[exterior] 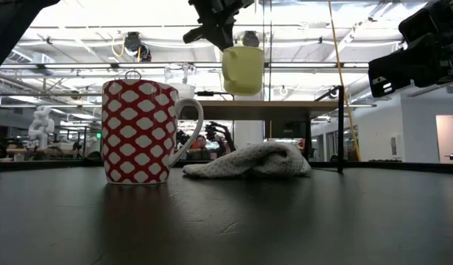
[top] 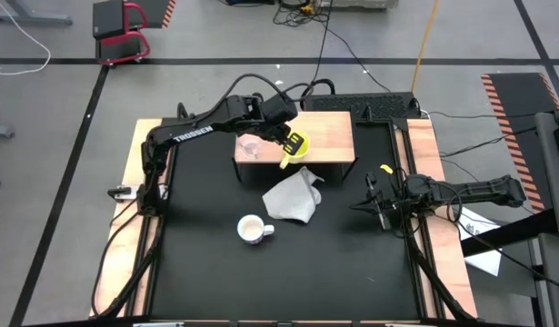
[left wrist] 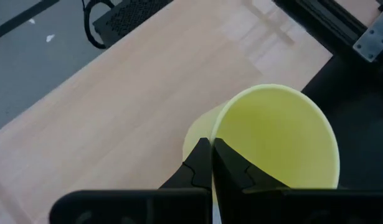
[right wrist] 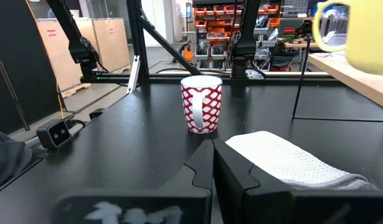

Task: Stack small to large cups/mugs on shelf
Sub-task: Put the yellow mug on the shelf

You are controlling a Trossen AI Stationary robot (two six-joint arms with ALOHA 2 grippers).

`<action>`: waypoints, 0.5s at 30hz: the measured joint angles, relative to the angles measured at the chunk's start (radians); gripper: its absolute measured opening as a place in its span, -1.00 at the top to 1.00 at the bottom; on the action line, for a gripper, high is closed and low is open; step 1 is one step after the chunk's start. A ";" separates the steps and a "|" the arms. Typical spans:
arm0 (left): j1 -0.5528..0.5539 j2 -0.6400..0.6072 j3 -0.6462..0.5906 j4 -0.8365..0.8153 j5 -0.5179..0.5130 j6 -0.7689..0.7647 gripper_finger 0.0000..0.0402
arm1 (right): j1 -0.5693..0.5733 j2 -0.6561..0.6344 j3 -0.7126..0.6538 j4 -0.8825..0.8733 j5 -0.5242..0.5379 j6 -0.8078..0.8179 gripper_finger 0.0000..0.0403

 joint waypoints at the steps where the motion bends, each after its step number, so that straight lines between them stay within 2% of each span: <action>1: 0.001 0.000 -0.002 0.003 0.000 0.001 1.00 | 0.000 0.000 0.000 0.000 0.000 0.000 1.00; 15: 0.012 0.000 -0.052 -0.007 -0.018 -0.031 1.00 | 0.000 0.000 0.000 0.000 0.000 -0.001 1.00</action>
